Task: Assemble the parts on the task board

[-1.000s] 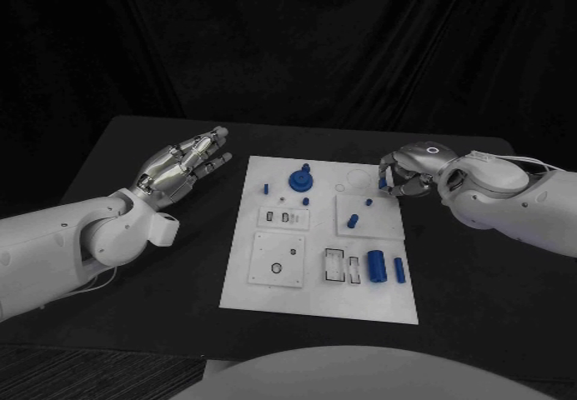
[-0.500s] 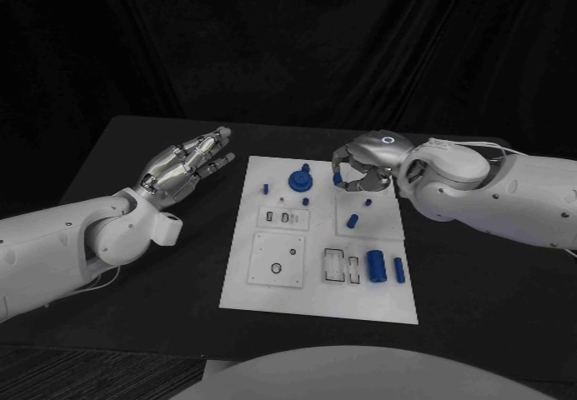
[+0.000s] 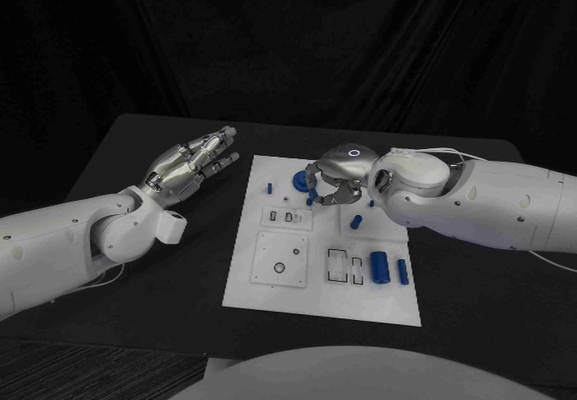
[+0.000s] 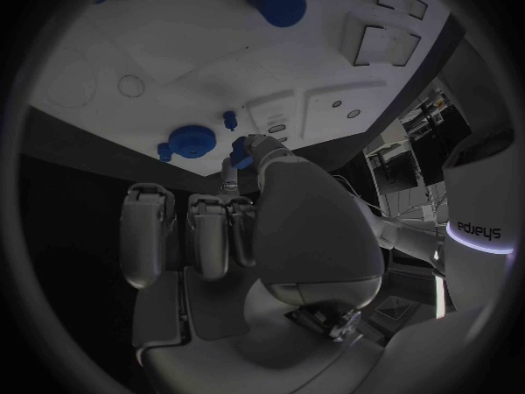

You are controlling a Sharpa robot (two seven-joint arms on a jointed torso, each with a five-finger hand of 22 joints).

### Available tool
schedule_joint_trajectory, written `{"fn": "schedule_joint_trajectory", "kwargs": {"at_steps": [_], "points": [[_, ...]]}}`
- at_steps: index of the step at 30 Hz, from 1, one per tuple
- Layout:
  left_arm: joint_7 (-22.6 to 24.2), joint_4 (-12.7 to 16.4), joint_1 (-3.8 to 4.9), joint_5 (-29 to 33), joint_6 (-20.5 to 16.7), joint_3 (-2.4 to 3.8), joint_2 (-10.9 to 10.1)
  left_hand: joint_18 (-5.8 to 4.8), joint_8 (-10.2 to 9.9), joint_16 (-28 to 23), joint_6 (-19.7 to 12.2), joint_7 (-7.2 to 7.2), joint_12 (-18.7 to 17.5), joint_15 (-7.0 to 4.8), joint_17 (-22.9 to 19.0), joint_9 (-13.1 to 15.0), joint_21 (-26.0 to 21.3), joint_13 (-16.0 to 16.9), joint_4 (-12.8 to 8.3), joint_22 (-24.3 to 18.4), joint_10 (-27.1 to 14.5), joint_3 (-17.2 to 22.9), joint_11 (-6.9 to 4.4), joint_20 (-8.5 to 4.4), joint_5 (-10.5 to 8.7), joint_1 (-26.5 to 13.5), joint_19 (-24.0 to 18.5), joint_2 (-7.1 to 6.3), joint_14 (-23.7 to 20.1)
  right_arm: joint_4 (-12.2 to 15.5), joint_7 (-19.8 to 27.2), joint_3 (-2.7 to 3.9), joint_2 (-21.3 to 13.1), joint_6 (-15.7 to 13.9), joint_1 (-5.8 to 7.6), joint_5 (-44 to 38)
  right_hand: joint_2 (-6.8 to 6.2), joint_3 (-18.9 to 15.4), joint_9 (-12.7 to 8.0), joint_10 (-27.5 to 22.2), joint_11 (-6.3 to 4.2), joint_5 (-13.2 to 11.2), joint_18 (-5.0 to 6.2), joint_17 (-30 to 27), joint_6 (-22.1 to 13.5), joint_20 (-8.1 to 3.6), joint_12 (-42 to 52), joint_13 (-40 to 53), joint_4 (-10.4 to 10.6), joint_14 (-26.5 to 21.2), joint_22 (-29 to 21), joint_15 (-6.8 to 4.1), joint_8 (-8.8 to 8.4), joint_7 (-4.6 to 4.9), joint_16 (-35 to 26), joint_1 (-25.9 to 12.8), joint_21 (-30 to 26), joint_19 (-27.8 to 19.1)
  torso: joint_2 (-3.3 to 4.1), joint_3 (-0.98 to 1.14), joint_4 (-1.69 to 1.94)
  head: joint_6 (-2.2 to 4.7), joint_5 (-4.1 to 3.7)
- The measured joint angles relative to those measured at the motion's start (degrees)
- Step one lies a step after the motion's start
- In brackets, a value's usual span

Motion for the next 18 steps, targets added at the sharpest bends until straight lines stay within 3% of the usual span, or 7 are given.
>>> {"fn": "schedule_joint_trajectory", "kwargs": {"at_steps": [18], "points": [[-0.38,0.03,0.0,0.0,0.28,0.0,0.22,0.0,0.0,0.0,0.0,0.0,0.0,0.0,-0.05,0.0,0.0,0.0,0.0,0.0,0.0,0.0,0.0,0.0,0.0,0.0,0.0,0.0,0.0,-0.56,-0.02,-0.01,2.47,2.54,-1.75,-1.09,-0.01,0.31,-0.2,0.0,0.0,0.22,0.0,-0.01,-0.21,0.0,0.0,0.05,-0.33,0.0,-0.01,0.0,-0.28,0.01,0.0,-0.01,-0.03,0.0,0.08,0.04,-0.15,0.0,0.21]]}}
